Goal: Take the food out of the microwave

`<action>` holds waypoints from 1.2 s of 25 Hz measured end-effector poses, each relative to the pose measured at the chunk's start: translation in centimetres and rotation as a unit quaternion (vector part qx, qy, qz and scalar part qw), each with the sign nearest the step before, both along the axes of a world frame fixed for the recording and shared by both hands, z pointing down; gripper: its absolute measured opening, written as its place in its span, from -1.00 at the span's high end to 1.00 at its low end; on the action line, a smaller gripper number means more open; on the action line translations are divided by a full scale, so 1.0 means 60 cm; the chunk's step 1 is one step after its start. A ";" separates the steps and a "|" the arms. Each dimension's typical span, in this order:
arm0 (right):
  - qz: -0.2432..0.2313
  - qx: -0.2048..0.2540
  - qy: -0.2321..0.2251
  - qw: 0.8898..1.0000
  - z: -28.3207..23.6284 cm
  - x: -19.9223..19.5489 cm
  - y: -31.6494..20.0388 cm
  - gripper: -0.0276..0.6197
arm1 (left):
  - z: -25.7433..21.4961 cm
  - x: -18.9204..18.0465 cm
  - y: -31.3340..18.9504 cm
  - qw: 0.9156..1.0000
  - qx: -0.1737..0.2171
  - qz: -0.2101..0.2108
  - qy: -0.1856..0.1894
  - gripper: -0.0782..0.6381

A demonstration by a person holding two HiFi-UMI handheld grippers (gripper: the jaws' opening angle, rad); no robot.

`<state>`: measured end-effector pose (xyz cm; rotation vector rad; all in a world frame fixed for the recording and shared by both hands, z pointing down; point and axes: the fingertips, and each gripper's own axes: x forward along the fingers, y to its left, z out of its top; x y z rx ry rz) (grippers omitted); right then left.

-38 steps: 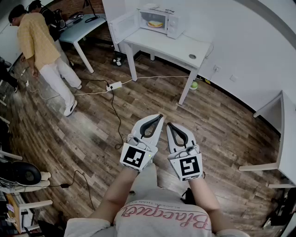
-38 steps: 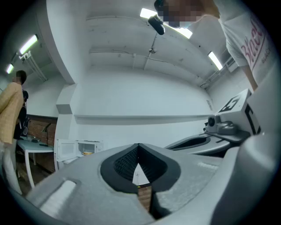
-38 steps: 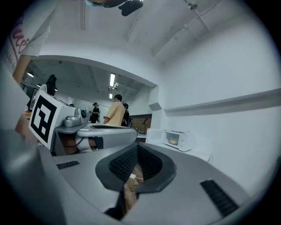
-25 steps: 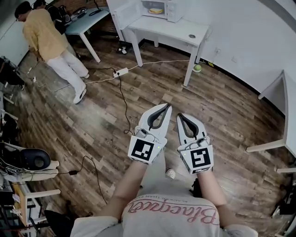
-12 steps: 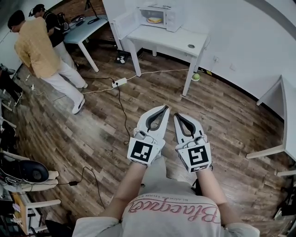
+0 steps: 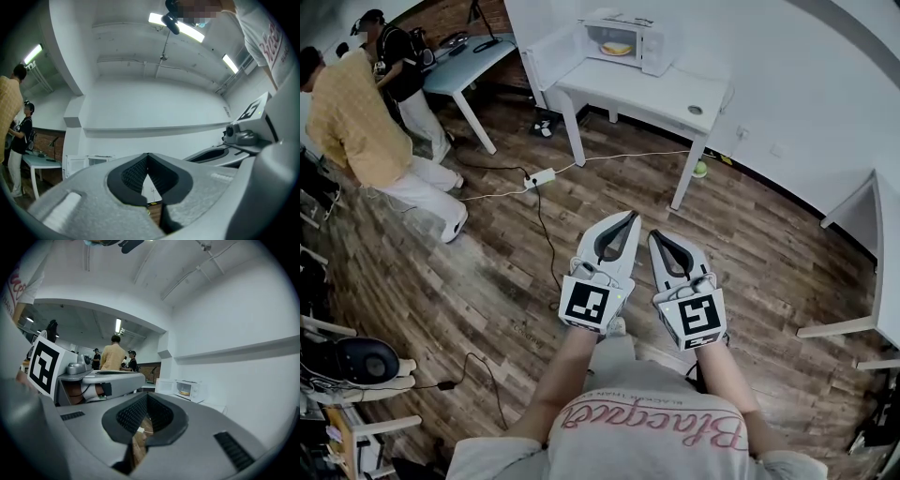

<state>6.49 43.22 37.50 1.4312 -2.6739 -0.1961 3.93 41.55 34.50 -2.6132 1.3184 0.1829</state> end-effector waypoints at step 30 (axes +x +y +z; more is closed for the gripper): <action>0.015 -0.006 -0.008 1.000 -0.010 -0.087 -0.235 0.89 | 0.009 -0.103 -0.226 0.999 -0.034 0.020 0.009 0.77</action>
